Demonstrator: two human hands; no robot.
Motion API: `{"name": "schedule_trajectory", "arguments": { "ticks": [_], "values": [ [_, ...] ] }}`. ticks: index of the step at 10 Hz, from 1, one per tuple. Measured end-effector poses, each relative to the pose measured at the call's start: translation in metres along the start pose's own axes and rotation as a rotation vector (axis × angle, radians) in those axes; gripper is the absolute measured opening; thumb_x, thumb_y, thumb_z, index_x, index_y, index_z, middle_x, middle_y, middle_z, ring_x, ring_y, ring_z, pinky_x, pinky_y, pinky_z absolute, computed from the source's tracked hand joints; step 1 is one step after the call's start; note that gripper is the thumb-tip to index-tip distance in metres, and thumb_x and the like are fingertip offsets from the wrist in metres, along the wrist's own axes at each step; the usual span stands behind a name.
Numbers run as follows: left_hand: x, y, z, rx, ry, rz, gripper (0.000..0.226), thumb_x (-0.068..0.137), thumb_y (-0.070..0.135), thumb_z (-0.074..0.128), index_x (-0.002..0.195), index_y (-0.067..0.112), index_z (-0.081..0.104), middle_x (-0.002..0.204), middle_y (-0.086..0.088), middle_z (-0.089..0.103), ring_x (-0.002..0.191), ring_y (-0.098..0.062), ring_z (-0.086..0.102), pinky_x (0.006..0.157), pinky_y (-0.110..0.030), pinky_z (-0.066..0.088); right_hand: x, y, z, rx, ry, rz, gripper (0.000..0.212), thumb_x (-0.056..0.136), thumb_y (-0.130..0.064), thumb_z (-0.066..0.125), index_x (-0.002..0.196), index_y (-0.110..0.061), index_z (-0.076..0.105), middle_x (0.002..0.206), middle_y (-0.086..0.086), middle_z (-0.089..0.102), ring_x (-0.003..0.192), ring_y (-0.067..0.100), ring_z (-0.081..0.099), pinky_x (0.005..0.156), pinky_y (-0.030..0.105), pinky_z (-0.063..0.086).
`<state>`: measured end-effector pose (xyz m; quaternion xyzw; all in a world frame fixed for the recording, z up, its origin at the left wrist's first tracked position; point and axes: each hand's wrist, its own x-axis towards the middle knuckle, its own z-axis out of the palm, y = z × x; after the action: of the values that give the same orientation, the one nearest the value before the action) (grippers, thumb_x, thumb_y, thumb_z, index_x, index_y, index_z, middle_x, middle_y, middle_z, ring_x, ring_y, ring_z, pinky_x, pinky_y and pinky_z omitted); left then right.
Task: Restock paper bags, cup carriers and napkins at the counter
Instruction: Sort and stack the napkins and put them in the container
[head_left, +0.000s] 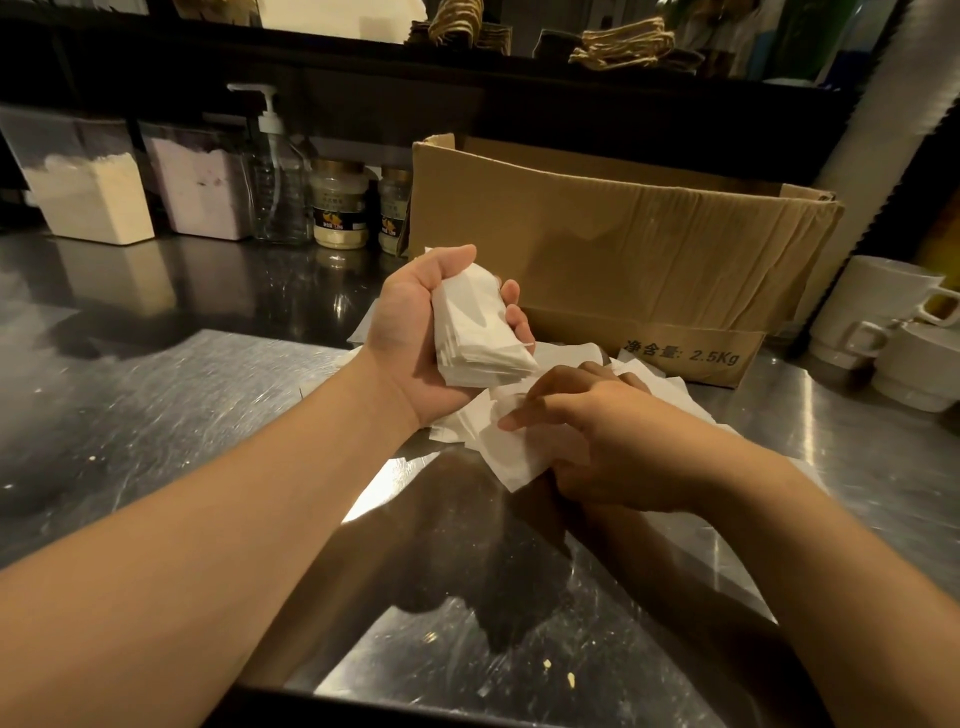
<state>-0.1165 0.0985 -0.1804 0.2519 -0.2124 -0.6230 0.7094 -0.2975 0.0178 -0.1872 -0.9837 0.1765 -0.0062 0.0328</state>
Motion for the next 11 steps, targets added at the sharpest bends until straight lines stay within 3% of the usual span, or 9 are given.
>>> {"name": "schedule_trajectory", "arguments": {
  "ticks": [2, 4, 6, 8, 9, 10, 11],
  "values": [
    [0.001, 0.0, -0.002, 0.019, 0.004, -0.003, 0.046, 0.083, 0.036, 0.064, 0.121, 0.012, 0.054, 0.093, -0.009, 0.06, 0.076, -0.02, 0.058, 0.078, -0.034, 0.052, 0.003, 0.0, 0.004, -0.073, 0.103, -0.052, 0.043, 0.098, -0.036, 0.06, 0.139, -0.048, 0.053, 0.147, -0.016, 0.046, 0.135, 0.01, 0.038, 0.111, 0.034, 0.036],
    [0.001, 0.0, -0.002, 0.012, 0.009, 0.002, 0.043, 0.086, 0.036, 0.062, 0.12, 0.012, 0.054, 0.092, -0.009, 0.06, 0.076, -0.019, 0.058, 0.078, -0.033, 0.052, 0.004, 0.002, 0.005, -0.041, 0.091, -0.023, 0.05, 0.094, -0.022, 0.067, 0.137, -0.045, 0.054, 0.146, -0.016, 0.046, 0.132, 0.012, 0.041, 0.109, 0.034, 0.043],
    [0.002, 0.001, -0.002, 0.014, 0.013, -0.001, 0.043, 0.081, 0.035, 0.065, 0.116, 0.012, 0.056, 0.093, -0.008, 0.061, 0.077, -0.019, 0.058, 0.081, -0.033, 0.051, 0.003, 0.0, 0.004, 0.025, 0.166, -0.039, 0.031, 0.1, -0.036, 0.058, 0.13, -0.042, 0.063, 0.134, -0.014, 0.059, 0.12, 0.01, 0.05, 0.097, 0.032, 0.049],
    [0.001, 0.0, -0.002, -0.005, 0.014, -0.017, 0.044, 0.082, 0.037, 0.066, 0.117, 0.012, 0.056, 0.094, -0.009, 0.061, 0.078, -0.019, 0.058, 0.08, -0.033, 0.052, 0.002, 0.001, 0.011, -0.016, 0.35, -0.05, 0.02, 0.094, -0.042, 0.065, 0.113, -0.046, 0.072, 0.116, -0.019, 0.061, 0.108, 0.007, 0.041, 0.092, 0.038, 0.028],
    [-0.001, 0.001, -0.001, -0.025, 0.011, -0.014, 0.051, 0.083, 0.04, 0.068, 0.122, 0.011, 0.053, 0.097, -0.01, 0.061, 0.078, -0.02, 0.059, 0.073, -0.034, 0.057, 0.0, 0.001, 0.01, 0.089, 0.418, -0.095, 0.014, 0.091, -0.033, 0.072, 0.104, -0.038, 0.071, 0.096, -0.026, 0.057, 0.092, 0.003, 0.044, 0.093, 0.039, 0.03],
    [-0.004, 0.002, 0.001, -0.012, -0.015, -0.013, 0.05, 0.084, 0.042, 0.067, 0.121, 0.012, 0.052, 0.097, -0.011, 0.062, 0.079, -0.019, 0.058, 0.074, -0.033, 0.055, -0.004, 0.002, 0.008, 0.267, 0.479, -0.144, 0.015, 0.086, -0.038, 0.067, 0.099, -0.031, 0.07, 0.089, -0.023, 0.062, 0.09, 0.004, 0.055, 0.088, 0.04, 0.043],
    [-0.005, 0.002, 0.001, -0.012, -0.044, -0.014, 0.047, 0.083, 0.036, 0.066, 0.12, 0.012, 0.052, 0.097, -0.009, 0.062, 0.079, -0.018, 0.056, 0.076, -0.033, 0.053, -0.006, 0.002, 0.005, 0.603, 0.491, -0.168, 0.006, 0.091, -0.027, 0.068, 0.095, -0.027, 0.072, 0.088, -0.013, 0.069, 0.088, 0.013, 0.063, 0.077, 0.035, 0.053]
  ]
}}
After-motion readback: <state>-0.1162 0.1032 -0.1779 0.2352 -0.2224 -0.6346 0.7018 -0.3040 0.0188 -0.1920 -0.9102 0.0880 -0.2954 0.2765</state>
